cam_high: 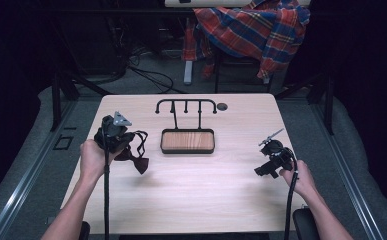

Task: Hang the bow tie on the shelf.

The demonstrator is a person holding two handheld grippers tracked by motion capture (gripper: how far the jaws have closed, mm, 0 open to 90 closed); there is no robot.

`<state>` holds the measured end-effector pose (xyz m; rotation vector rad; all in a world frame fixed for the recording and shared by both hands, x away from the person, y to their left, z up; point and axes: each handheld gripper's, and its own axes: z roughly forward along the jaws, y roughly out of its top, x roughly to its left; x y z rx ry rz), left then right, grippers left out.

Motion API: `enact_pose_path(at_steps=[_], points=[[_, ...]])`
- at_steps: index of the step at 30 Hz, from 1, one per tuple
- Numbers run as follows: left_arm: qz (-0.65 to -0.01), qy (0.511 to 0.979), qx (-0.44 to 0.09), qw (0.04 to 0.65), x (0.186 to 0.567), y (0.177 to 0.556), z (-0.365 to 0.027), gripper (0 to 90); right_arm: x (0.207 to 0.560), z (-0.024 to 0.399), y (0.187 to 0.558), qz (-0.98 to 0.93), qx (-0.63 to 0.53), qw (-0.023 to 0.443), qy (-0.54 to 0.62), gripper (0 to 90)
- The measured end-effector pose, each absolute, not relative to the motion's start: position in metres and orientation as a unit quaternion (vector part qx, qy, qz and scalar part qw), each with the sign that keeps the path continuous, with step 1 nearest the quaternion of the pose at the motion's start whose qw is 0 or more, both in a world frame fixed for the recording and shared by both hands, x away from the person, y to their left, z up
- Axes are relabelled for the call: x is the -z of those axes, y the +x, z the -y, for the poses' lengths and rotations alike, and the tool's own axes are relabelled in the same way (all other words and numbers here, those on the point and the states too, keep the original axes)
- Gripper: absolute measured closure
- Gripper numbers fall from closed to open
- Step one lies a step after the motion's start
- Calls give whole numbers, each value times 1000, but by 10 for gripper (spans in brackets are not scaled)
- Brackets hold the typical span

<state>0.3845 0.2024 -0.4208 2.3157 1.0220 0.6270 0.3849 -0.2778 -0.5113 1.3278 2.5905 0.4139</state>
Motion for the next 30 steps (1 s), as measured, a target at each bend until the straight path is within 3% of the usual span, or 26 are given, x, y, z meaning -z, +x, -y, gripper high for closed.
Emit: enact_pose_path(at_steps=[30], points=[[-354, 867, -244, 251, 396, 420, -173, 886, 513, 279, 384, -878, -136, 96, 449, 156]])
